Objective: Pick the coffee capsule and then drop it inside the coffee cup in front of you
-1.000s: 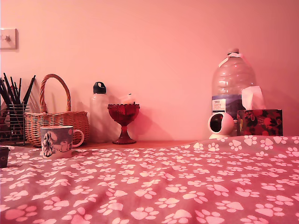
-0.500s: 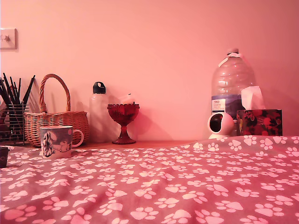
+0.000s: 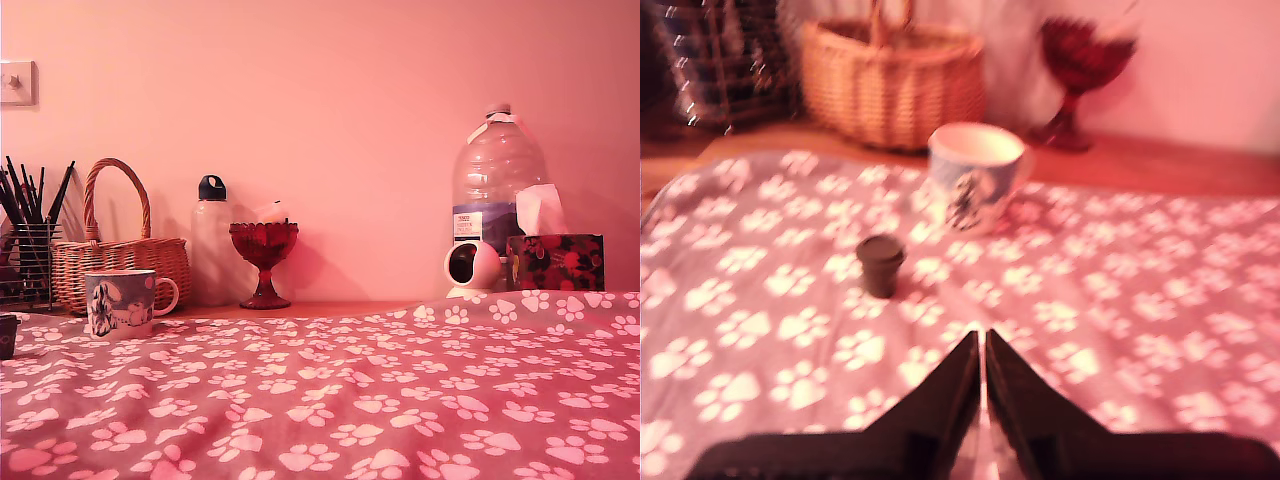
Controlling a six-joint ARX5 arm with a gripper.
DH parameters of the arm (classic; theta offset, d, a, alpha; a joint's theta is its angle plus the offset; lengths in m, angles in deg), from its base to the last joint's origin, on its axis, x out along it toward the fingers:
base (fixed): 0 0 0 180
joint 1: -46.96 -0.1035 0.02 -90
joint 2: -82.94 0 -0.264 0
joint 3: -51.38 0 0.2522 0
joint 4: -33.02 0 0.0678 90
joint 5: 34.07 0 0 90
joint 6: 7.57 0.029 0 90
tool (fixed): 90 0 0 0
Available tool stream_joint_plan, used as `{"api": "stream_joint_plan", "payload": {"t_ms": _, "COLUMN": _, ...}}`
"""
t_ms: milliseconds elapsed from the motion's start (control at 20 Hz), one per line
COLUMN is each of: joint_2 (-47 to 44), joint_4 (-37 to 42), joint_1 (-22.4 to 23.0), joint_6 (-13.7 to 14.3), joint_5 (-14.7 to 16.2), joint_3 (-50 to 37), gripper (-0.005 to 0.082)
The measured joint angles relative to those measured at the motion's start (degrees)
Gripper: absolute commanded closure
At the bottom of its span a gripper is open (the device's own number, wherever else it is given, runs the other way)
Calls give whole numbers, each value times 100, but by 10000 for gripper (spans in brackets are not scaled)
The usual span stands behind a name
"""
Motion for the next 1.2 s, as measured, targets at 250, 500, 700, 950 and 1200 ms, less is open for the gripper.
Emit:
{"api": "stream_joint_plan", "payload": {"t_ms": 250, "joint_2": -975, "joint_4": 787, "joint_1": 0, "joint_6": 293, "joint_5": -136, "joint_3": 4, "gripper": 667}}
{"api": "stream_joint_plan", "payload": {"t_ms": 500, "joint_2": -1794, "joint_4": 1427, "joint_1": 0, "joint_6": 387, "joint_5": -136, "joint_3": 9, "gripper": 111}}
{"api": "stream_joint_plan", "payload": {"t_ms": 700, "joint_2": -2376, "joint_4": 2164, "joint_1": 0, "joint_6": 619, "joint_5": -79, "joint_3": 11, "gripper": 110}}
{"api": "stream_joint_plan", "payload": {"t_ms": 950, "joint_2": -3101, "joint_4": 2881, "joint_1": 0, "joint_6": 704, "joint_5": -157, "joint_3": 17, "gripper": 110}}
{"api": "stream_joint_plan", "payload": {"t_ms": 1200, "joint_2": -3842, "joint_4": 3652, "joint_1": -28, "joint_6": 824, "joint_5": -238, "joint_3": 13, "gripper": 110}}
